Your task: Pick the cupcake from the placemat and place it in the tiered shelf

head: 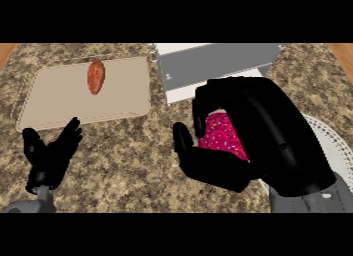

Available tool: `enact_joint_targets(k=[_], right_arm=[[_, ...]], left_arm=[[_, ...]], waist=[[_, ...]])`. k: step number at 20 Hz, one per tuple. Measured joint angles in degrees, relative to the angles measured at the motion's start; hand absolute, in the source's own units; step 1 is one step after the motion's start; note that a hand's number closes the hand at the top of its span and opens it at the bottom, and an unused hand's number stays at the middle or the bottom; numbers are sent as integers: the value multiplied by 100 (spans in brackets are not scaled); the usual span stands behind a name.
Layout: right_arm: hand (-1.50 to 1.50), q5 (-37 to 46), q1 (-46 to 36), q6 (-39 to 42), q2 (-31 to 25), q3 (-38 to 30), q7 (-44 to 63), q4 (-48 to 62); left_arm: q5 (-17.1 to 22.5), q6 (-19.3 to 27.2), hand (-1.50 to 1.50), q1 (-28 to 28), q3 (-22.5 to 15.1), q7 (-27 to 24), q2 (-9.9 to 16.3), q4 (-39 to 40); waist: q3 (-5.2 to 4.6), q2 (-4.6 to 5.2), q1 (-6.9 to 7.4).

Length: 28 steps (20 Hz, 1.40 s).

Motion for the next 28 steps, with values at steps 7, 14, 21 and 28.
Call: enact_joint_targets(k=[7,14,21,28], right_arm=[[150,-477,-1570,316,-145,-1248,483,388],[150,-685,-2786,297,-667,-2258,294,1767],[150,-583,-3552,83,-1197,-2631,-479,3442],[150,-408,-3791,-67,-1519,-2573,-1621,4890]], left_arm=[[18,-59,0,-26,87,18,16,10],[-4,-176,0,-106,124,-127,4,168],[-92,-78,0,-222,82,50,-86,117],[-58,-217,0,-223,135,17,-54,123]], waist=[[-6,13,33],[2,30,73],[-2,57,128],[-10,72,149]])
